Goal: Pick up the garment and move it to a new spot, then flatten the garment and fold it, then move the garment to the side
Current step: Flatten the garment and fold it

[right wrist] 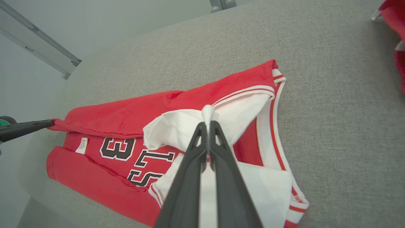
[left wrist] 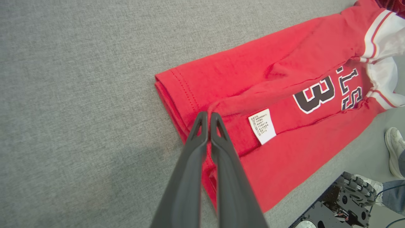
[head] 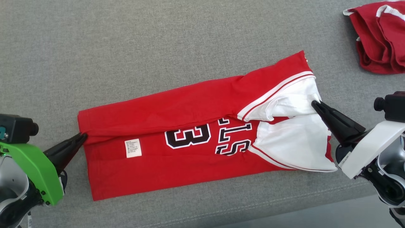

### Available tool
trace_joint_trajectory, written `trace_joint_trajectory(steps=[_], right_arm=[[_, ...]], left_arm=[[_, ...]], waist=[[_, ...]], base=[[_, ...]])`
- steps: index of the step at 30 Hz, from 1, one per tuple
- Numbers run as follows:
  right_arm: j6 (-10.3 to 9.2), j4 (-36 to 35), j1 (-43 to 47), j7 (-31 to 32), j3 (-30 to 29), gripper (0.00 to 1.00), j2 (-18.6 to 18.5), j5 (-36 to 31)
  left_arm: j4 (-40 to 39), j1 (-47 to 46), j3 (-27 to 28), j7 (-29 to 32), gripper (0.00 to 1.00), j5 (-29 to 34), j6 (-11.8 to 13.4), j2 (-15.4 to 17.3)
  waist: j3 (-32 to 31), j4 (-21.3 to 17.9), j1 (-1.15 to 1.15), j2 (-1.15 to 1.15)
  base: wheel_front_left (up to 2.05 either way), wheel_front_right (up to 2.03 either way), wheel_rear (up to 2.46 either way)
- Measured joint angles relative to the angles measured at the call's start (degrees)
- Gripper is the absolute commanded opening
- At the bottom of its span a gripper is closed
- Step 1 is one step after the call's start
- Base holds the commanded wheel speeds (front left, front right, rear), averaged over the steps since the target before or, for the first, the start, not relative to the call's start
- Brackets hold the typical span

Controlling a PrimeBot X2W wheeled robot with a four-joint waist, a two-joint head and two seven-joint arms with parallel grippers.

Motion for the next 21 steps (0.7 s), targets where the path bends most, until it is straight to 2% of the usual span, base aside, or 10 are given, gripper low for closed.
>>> trace_joint_trajectory(steps=[21], right_arm=[[-0.08, 0.30, 1.72, -0.40, 1.70, 0.00, 0.07, -0.29]], left_arm=[[0.05, 2.13, -1.57, 0.63, 0.00, 0.76, 0.52, 0.71]], waist=[[0.25, 0.04, 0.00, 0.00]], base=[[0.00, 0.00, 0.00]])
